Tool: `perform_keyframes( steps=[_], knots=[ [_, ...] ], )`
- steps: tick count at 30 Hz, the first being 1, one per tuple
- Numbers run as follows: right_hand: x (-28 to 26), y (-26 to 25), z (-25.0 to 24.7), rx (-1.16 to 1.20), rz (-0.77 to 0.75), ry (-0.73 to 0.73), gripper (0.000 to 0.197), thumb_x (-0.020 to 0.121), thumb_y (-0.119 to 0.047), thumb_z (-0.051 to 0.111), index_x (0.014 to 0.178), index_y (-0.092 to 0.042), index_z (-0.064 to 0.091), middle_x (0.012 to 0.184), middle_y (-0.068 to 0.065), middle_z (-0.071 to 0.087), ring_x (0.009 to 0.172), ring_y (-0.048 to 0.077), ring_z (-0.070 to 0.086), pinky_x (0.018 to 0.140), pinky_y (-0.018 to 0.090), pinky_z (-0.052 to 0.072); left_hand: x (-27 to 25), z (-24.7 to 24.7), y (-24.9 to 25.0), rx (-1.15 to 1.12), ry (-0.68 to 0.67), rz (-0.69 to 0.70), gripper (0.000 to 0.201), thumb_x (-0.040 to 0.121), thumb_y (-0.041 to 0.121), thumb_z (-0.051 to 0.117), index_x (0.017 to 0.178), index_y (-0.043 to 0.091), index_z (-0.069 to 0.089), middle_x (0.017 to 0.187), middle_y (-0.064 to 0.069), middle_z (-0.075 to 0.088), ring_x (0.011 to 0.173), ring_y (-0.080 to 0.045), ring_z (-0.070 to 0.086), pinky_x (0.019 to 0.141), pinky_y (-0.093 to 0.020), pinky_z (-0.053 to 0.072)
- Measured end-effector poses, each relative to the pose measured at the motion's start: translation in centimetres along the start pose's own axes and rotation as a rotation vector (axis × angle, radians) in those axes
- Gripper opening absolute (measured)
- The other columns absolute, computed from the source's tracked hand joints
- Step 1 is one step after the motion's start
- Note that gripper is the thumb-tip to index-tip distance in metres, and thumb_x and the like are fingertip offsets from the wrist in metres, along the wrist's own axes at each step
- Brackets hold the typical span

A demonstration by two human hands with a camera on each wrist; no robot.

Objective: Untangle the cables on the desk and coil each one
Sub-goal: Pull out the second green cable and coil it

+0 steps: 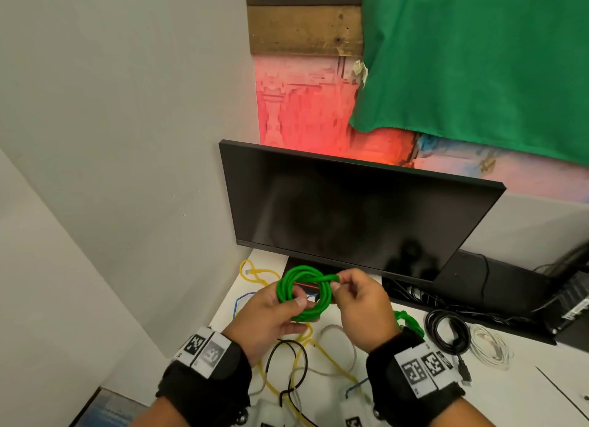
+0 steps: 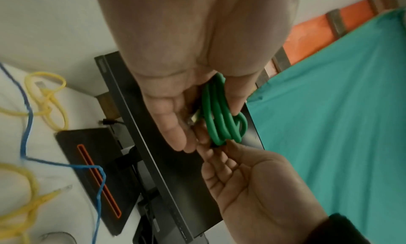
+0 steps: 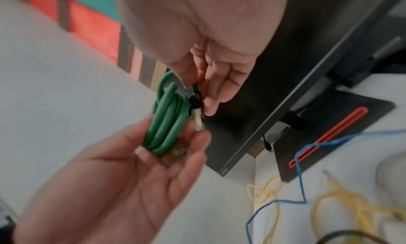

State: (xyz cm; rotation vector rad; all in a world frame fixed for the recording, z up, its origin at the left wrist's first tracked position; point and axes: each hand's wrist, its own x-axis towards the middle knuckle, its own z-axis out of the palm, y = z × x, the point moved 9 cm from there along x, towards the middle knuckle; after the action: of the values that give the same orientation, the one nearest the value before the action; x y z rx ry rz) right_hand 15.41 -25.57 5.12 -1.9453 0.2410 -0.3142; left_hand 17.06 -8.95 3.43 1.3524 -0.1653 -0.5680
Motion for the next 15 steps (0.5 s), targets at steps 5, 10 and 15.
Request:
perform_keyframes(
  steps=[5, 10, 15],
  knots=[
    [-0.3, 0.9, 1.4, 0.419, 0.182, -0.042, 0.016, 0.096, -0.003, 0.057, 0.086, -0.011, 0.067, 0.072, 0.008, 0.073, 0.06, 0.015, 0.063, 0.058, 0.025, 0.052, -0.1, 0.1, -0.9, 0.111, 0.048, -0.074, 0.004, 0.098, 0.016, 0.055, 0.096, 0.015, 0.059, 0.093, -0.006, 0.072, 0.082, -0.024, 0.072, 0.081, -0.039, 0.058],
    [-0.7, 2.2, 2.3, 0.561, 0.325, -0.13, 0.009, 0.095, 0.0, 0.055, 0.096, -0.006, 0.062, 0.073, 0.012, 0.074, 0.058, 0.018, 0.067, 0.051, 0.025, 0.052, -0.3, -0.2, -1.0, 0.273, 0.038, -0.033, 0.012, 0.096, 0.02, 0.059, 0.099, 0.008, 0.055, 0.089, -0.014, 0.072, 0.08, -0.03, 0.074, 0.074, -0.037, 0.061],
    [-0.5, 2.4, 1.9, 0.651, 0.342, -0.062, 0.014, 0.093, 0.008, 0.051, 0.094, -0.002, 0.06, 0.07, 0.017, 0.071, 0.054, 0.022, 0.067, 0.046, 0.027, 0.051, 0.0, 0.5, -1.0, 0.324, -0.035, -0.015, 0.01, 0.092, 0.016, 0.065, 0.099, 0.011, 0.06, 0.082, -0.008, 0.074, 0.079, -0.029, 0.074, 0.072, -0.037, 0.061]
  ],
)
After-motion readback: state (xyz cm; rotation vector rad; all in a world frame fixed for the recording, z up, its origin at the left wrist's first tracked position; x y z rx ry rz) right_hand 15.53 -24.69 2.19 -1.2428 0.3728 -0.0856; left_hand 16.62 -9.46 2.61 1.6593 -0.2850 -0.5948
